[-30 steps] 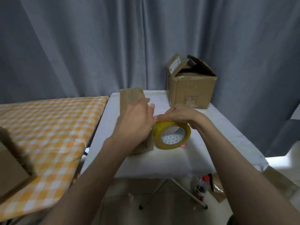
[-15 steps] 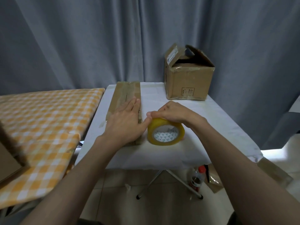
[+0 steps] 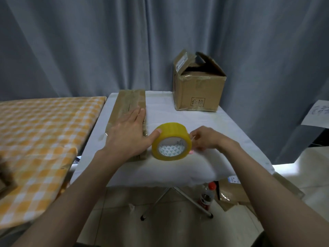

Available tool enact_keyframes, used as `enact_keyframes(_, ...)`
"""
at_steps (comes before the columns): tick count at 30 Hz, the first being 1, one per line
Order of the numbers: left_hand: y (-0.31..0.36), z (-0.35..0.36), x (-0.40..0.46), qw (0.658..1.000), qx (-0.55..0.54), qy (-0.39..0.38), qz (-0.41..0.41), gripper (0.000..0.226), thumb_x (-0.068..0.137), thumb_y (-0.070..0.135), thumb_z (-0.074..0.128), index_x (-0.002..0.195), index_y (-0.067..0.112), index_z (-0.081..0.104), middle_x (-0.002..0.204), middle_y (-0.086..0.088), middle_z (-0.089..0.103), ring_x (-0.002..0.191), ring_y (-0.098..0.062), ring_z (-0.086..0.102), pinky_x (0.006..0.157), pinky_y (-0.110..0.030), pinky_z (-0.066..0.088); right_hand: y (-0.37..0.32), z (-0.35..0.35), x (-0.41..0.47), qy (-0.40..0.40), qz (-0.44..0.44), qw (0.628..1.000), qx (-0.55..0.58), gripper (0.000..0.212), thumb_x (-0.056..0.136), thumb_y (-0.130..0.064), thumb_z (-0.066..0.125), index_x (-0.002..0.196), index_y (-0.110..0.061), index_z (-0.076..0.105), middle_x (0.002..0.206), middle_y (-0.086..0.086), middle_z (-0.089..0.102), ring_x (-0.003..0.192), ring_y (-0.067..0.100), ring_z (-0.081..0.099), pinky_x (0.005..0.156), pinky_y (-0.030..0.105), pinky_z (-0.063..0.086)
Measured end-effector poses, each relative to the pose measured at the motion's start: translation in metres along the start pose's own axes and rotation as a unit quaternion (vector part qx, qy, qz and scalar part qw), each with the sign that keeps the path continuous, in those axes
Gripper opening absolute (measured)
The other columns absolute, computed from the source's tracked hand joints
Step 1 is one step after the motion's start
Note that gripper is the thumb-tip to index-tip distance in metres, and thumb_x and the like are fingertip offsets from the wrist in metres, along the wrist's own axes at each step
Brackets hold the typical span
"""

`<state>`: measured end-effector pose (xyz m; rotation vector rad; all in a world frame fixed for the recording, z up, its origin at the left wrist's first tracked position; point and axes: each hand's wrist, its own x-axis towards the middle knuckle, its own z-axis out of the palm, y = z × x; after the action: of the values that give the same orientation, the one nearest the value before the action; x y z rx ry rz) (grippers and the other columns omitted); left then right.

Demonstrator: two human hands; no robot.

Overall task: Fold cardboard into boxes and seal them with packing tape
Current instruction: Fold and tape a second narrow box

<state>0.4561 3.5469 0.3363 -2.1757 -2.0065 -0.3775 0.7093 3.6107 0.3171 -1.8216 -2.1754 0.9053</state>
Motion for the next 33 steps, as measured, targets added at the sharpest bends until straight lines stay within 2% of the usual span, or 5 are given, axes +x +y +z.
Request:
enact_keyframes(6,0.002,-0.001,-0.003,1.000,-0.013,0.006,-0.008,0.101,0.082,0.081,0.022,0.158,0.014,0.017,0.165,-0.003,0.017,0.150,-0.020,0.016,0.121,-0.037,0.014,-0.003,0.013,0.010,0.022,0.003,1.000,0.013,0.025,0.077,-0.003,0.080,0.066,-0.016,0.063,0.067,-0.002,0.066,0.061,0.010,0.060,0.051,0.017,0.048)
enact_keyframes(15,0.012,-0.001,-0.008,0.997,-0.024,0.050,-0.054,0.104,0.078,0.085,0.028,0.152,0.013,0.031,0.155,-0.003,0.033,0.141,-0.022,0.032,0.113,-0.040,0.030,-0.030,-0.010,-0.001,0.150,-0.059,0.972,0.168,0.015,0.102,-0.026,0.046,0.104,-0.017,0.035,0.088,-0.002,0.055,0.068,0.013,0.051,0.061,0.031,0.044)
enact_keyframes(22,0.012,-0.003,-0.007,0.997,-0.019,0.033,-0.066,0.115,0.069,0.095,0.017,0.153,0.016,0.030,0.156,-0.003,0.034,0.142,-0.025,0.034,0.112,-0.045,0.032,-0.077,-0.008,-0.019,0.115,-0.117,0.968,0.191,0.032,0.099,-0.046,0.038,0.102,-0.025,0.061,0.097,-0.021,0.050,0.090,0.001,0.050,0.077,0.029,0.041)
enact_keyframes(28,0.015,-0.003,-0.009,0.997,-0.014,0.049,-0.064,0.119,0.064,0.100,0.015,0.148,0.019,0.036,0.151,-0.003,0.042,0.137,-0.025,0.039,0.111,-0.043,0.033,-0.086,-0.010,-0.032,0.111,-0.220,0.957,0.150,0.014,0.102,-0.026,0.053,0.105,-0.014,0.060,0.094,-0.001,0.059,0.076,0.012,0.055,0.064,0.020,0.047)
enact_keyframes(33,0.019,-0.005,-0.011,0.996,-0.015,0.043,-0.072,0.122,0.063,0.100,0.013,0.150,0.018,0.034,0.155,-0.004,0.038,0.142,-0.026,0.035,0.115,-0.044,0.028,-0.085,-0.009,-0.033,0.153,-0.308,0.938,0.037,0.017,0.095,-0.015,0.064,0.103,-0.026,0.075,0.108,-0.003,0.064,0.097,0.006,0.058,0.082,0.017,0.046)
